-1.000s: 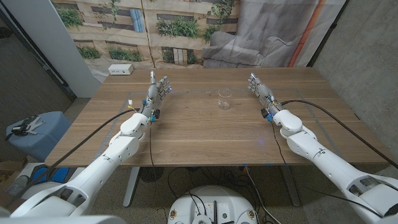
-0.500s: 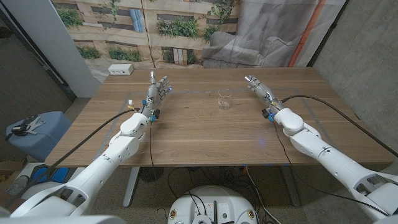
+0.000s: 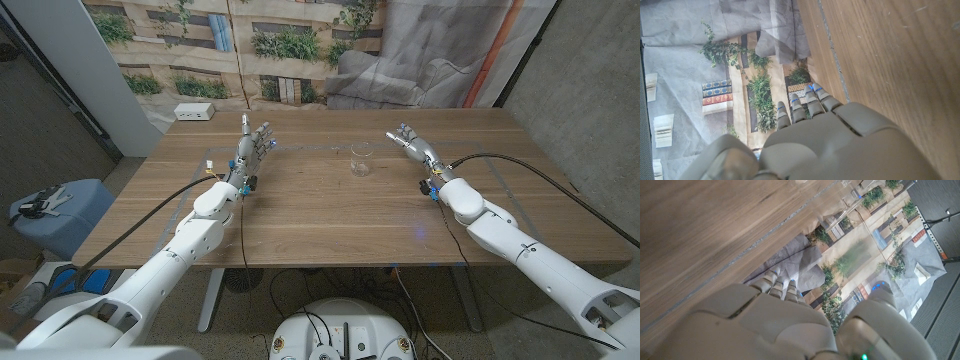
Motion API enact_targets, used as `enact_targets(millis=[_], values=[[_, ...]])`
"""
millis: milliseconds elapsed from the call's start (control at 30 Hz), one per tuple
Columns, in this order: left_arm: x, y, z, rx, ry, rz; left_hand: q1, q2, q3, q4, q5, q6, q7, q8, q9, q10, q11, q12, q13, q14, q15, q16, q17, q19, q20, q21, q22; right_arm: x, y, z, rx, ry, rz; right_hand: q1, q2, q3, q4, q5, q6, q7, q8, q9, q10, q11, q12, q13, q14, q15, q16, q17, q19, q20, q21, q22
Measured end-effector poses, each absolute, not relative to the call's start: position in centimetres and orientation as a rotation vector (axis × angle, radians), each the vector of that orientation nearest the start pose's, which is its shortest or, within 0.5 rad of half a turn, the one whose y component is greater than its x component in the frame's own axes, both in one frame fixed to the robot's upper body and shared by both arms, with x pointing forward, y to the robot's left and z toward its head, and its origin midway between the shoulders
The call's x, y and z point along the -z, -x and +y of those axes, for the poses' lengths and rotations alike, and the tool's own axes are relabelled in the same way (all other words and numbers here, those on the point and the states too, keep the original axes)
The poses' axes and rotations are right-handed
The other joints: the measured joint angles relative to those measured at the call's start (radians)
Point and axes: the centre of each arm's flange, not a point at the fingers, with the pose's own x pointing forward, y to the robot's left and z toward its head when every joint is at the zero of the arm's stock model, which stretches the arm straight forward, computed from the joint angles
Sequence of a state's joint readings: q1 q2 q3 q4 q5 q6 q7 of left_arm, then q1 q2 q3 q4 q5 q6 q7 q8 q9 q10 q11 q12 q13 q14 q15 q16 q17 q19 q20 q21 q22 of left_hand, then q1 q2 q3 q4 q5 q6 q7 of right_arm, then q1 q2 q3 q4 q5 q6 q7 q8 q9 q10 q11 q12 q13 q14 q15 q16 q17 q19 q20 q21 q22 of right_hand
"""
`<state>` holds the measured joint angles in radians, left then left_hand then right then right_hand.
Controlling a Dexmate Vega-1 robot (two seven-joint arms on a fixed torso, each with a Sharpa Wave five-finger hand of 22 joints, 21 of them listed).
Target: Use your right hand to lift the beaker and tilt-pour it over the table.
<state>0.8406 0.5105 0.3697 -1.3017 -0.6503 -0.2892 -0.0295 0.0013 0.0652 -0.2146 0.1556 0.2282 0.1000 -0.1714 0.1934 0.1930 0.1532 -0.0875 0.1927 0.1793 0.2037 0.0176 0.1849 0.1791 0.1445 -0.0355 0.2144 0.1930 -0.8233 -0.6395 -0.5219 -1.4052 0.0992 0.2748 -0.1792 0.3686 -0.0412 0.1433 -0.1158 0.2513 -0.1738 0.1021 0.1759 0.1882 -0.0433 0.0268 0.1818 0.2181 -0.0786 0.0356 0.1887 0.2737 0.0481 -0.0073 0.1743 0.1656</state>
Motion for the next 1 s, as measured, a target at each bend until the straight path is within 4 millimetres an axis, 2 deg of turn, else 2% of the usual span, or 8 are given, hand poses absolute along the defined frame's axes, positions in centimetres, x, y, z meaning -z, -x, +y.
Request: enact_targets(millis=[167,200,400,467,633,667,967,1000], values=[[2.7,-65.3,29.0,0.207,0.042,-0.594,0.000,0.000,0.000,0.000,0.000,0.000,0.000,0.000,0.000,0.000,0.000,0.000,0.000,0.000,0.000,0.000,0.000,0.000,0.000,0.000,0.000,3.0,-63.3,-25.1,-0.102,0.629,-0.686,0.025,-0.021,0.003,-0.016,-0.004,0.004,0.014,0.000,0.001,-0.011,0.010,0.000,0.000,-0.005,0.006,0.000,-0.009,-0.023,0.007,0.000,0.000],[2.7,-65.3,29.0,0.207,0.042,-0.594,0.000,0.000,0.000,0.000,0.000,0.000,0.000,0.000,0.000,0.000,0.000,0.000,0.000,0.000,0.000,0.000,0.000,0.000,0.000,0.000,0.000,3.1,-63.3,-25.2,-0.092,0.636,-0.683,0.034,-0.012,0.004,-0.017,-0.004,0.004,0.014,0.000,0.000,-0.018,0.010,0.000,0.000,-0.005,0.006,0.000,-0.009,-0.023,0.007,0.000,0.000],[2.7,-65.3,29.0,0.206,0.042,-0.593,0.000,0.000,0.000,0.000,0.000,0.000,0.000,0.000,0.000,0.000,0.000,0.000,0.000,0.000,0.000,0.000,0.000,0.000,0.000,0.000,0.000,3.5,-63.1,-24.6,-0.077,0.672,-0.683,0.049,-0.015,0.008,-0.029,-0.008,0.004,0.014,0.000,0.005,-0.043,0.022,0.000,0.000,-0.023,0.023,0.000,-0.014,-0.047,0.017,0.000,0.000],[2.7,-65.3,29.0,0.206,0.041,-0.593,0.000,0.000,0.000,0.000,0.000,0.000,0.000,0.000,0.000,0.000,0.000,0.000,0.000,0.000,0.000,0.000,0.000,0.000,0.000,0.000,0.000,3.8,-62.8,-23.6,-0.094,0.684,-0.689,0.056,-0.022,0.012,-0.033,-0.008,0.004,0.014,0.000,0.005,-0.052,0.031,0.000,0.000,-0.027,0.027,0.000,-0.018,-0.048,0.018,0.000,0.000],[2.7,-65.3,29.0,0.206,0.041,-0.593,0.000,0.000,0.000,0.000,0.000,0.000,0.000,0.000,0.000,0.000,0.000,0.000,0.000,0.000,0.000,0.000,0.000,0.000,0.000,0.000,0.000,3.9,-62.9,-23.7,-0.080,0.714,-0.680,0.065,-0.015,0.017,-0.038,-0.008,0.004,0.014,0.000,0.005,-0.063,0.034,0.000,0.001,-0.034,0.034,0.000,-0.019,-0.053,0.024,0.000,0.000],[2.7,-65.3,29.0,0.206,0.041,-0.593,0.000,0.000,0.000,0.000,0.000,0.000,0.000,0.000,0.000,0.000,0.000,0.000,0.000,0.000,0.000,0.000,0.000,0.000,0.000,0.000,0.000,4.2,-62.7,-22.8,-0.101,0.721,-0.685,0.073,-0.023,0.017,-0.038,-0.008,0.004,0.014,0.000,0.005,-0.066,0.033,0.000,0.002,-0.037,0.038,0.000,-0.019,-0.054,0.023,0.000,0.000],[2.7,-65.3,29.1,0.206,0.041,-0.593,0.000,0.000,0.000,0.000,0.000,0.000,0.000,0.000,0.000,0.000,0.000,0.000,0.000,0.000,0.000,0.000,0.000,0.000,0.000,0.000,0.000,4.4,-62.8,-22.9,-0.088,0.759,-0.676,0.116,-0.011,0.031,-0.052,-0.008,0.004,0.014,0.000,0.010,-0.080,0.045,0.007,0.005,-0.037,0.038,0.004,-0.023,-0.057,0.020,0.000,0.000],[2.7,-65.3,29.1,0.206,0.041,-0.593,0.000,0.000,0.000,0.000,0.000,0.000,0.000,0.000,0.000,0.000,0.000,0.000,0.000,0.000,0.000,0.000,0.000,0.000,0.000,0.000,0.000,4.7,-62.7,-21.5,-0.113,0.766,-0.681,0.116,-0.011,0.033,-0.054,-0.011,0.004,0.014,0.000,0.010,-0.080,0.044,0.007,0.007,-0.037,0.038,0.004,-0.023,-0.057,0.020,0.000,0.000]])
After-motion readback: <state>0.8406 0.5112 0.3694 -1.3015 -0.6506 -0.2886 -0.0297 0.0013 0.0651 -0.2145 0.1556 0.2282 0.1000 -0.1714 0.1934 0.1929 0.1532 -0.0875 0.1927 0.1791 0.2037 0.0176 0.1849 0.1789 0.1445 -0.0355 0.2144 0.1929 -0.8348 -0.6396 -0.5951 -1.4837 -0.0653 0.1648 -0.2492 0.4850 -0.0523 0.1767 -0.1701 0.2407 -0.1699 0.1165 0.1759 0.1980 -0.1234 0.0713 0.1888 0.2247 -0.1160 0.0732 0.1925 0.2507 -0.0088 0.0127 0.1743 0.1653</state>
